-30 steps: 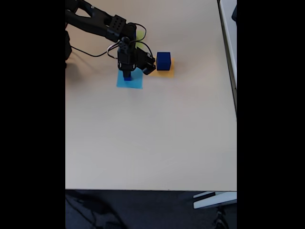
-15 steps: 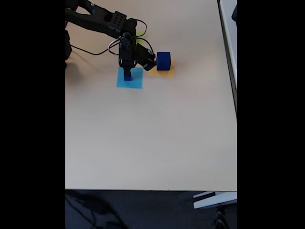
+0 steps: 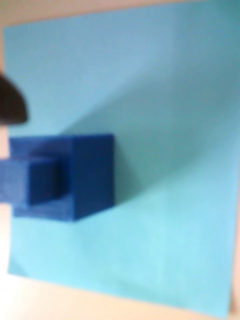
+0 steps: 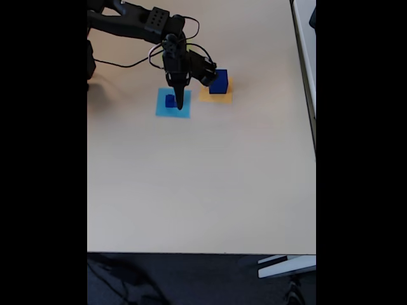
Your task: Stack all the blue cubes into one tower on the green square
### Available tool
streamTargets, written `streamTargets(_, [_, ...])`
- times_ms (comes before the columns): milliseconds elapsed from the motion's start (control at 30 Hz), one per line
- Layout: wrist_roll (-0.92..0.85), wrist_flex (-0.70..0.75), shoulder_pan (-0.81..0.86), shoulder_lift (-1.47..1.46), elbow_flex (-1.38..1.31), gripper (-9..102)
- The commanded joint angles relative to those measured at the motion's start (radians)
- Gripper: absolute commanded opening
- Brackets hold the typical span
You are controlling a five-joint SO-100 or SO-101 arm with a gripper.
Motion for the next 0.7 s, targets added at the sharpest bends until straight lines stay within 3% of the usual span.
streamTargets(0, [-0.011, 0.002, 0.000, 0.002, -0.127, 36])
streamTargets(667, [0.040, -0.052, -0.137, 0.000, -0.299, 50])
